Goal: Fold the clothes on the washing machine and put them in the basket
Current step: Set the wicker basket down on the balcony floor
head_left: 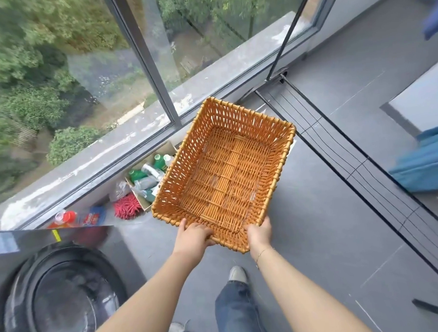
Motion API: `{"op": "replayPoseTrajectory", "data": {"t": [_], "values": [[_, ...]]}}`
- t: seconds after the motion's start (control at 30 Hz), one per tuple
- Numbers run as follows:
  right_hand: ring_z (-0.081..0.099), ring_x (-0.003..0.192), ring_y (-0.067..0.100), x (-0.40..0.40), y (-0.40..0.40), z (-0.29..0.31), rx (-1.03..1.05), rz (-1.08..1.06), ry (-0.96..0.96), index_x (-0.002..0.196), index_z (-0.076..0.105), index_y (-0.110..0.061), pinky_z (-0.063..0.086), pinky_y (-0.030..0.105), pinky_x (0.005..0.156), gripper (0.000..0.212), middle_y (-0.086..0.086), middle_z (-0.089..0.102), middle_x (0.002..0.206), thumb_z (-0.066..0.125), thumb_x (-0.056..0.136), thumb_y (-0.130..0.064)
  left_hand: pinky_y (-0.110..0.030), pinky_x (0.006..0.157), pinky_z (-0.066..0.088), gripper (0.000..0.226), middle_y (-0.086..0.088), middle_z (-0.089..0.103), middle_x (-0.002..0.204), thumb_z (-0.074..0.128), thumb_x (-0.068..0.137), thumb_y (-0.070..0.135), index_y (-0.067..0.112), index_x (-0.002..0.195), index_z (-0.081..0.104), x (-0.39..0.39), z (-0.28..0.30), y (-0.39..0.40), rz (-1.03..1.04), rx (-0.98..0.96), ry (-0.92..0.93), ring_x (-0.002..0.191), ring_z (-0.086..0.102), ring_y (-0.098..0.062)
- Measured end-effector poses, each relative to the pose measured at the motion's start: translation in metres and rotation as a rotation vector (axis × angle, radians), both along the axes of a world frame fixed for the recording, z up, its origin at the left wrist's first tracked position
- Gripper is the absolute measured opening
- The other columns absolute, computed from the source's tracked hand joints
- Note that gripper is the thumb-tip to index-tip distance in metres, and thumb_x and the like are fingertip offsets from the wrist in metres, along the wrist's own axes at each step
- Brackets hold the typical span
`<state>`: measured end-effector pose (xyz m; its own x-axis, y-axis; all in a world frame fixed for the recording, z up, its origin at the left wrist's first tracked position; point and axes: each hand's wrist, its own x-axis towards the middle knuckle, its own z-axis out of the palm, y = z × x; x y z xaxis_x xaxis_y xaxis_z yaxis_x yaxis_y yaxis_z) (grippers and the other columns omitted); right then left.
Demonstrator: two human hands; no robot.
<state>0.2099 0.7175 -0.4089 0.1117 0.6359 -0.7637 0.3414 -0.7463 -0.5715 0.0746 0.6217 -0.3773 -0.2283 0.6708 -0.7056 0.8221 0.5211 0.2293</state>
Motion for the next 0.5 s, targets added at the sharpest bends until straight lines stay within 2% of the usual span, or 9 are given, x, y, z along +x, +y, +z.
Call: {"op": "replayPoseTrajectory", "data": {"t": [0.1,0.13,0.2,0.27,0.33,0.37,0.43,0.5], "values": [[0.064,0.086,0.029,0.004,0.005,0.007,0.008,0.034,-0.017,0.098,0.062,-0.018,0.054,0.037,0.081,0.027,0.004,0.067,0.089,0.057,0.082,0.002,-0.047,0.117,-0.003,0.027,0.008,0.059,0.127,0.049,0.099,0.032,0.029,0.123,0.059,0.003,0.005,0.005,0.035,-0.021,0.0,0.129,0.041,-0.015],[0.064,0.083,0.03,0.007,0.008,0.009,0.016,0.04,-0.027,0.092,0.063,-0.013,0.052,0.035,0.077,0.02,0.006,0.067,0.086,0.057,0.081,0.002,-0.047,0.118,0.003,0.025,0.008,0.061,0.123,0.047,0.1,0.028,0.029,0.121,0.06,0.005,0.008,0.007,0.08,-0.006,-0.016,0.125,0.045,-0.015],[0.061,0.077,0.028,0.013,0.015,0.018,0.033,0.073,-0.04,0.084,0.065,-0.005,0.046,0.031,0.069,0.01,0.01,0.069,0.083,0.059,0.079,0.002,-0.04,0.111,0.026,0.024,0.008,0.068,0.11,0.044,0.1,0.023,0.03,0.112,0.063,0.005,0.022,0.016,0.198,0.059,-0.079,0.112,0.057,-0.015],[0.06,0.077,0.023,0.017,0.022,0.031,0.06,0.08,-0.025,0.09,0.067,-0.003,0.045,0.031,0.071,0.013,0.01,0.072,0.093,0.061,0.079,-0.001,-0.032,0.09,0.044,0.022,0.006,0.07,0.1,0.045,0.099,0.026,0.029,0.107,0.065,0.002,0.041,0.027,0.253,0.117,-0.106,0.096,0.064,-0.016],[0.058,0.087,0.017,0.02,0.029,0.055,0.129,0.057,-0.005,0.104,0.065,-0.007,0.047,0.031,0.081,0.022,0.002,0.067,0.1,0.064,0.082,-0.003,-0.029,0.074,0.049,0.02,0.006,0.07,0.097,0.048,0.098,0.028,0.028,0.106,0.066,-0.002,0.067,0.037,0.275,0.178,-0.097,0.085,0.065,-0.017],[0.059,0.091,0.016,0.022,0.032,0.072,0.172,0.04,0.01,0.11,0.064,-0.008,0.049,0.033,0.087,0.026,0.0,0.064,0.1,0.064,0.084,-0.004,-0.028,0.07,0.05,0.019,0.006,0.069,0.096,0.048,0.098,0.029,0.028,0.105,0.066,-0.004,0.082,0.042,0.284,0.214,-0.09,0.08,0.065,-0.016],[0.061,0.092,0.017,0.026,0.038,0.105,0.26,0.032,0.055,0.11,0.064,-0.01,0.052,0.039,0.092,0.023,0.0,0.064,0.097,0.061,0.088,-0.006,-0.031,0.076,0.053,0.02,0.007,0.069,0.098,0.047,0.099,0.032,0.028,0.106,0.065,-0.006,0.112,0.052,0.267,0.302,-0.052,0.08,0.065,-0.014],[0.063,0.087,0.016,0.032,0.042,0.142,0.367,0.053,0.087,0.104,0.063,-0.016,0.055,0.041,0.089,0.018,0.001,0.066,0.094,0.056,0.09,-0.006,-0.036,0.08,0.055,0.021,0.007,0.069,0.1,0.046,0.099,0.034,0.028,0.107,0.065,-0.006,0.145,0.061,0.267,0.397,-0.056,0.078,0.065,-0.014]]}}
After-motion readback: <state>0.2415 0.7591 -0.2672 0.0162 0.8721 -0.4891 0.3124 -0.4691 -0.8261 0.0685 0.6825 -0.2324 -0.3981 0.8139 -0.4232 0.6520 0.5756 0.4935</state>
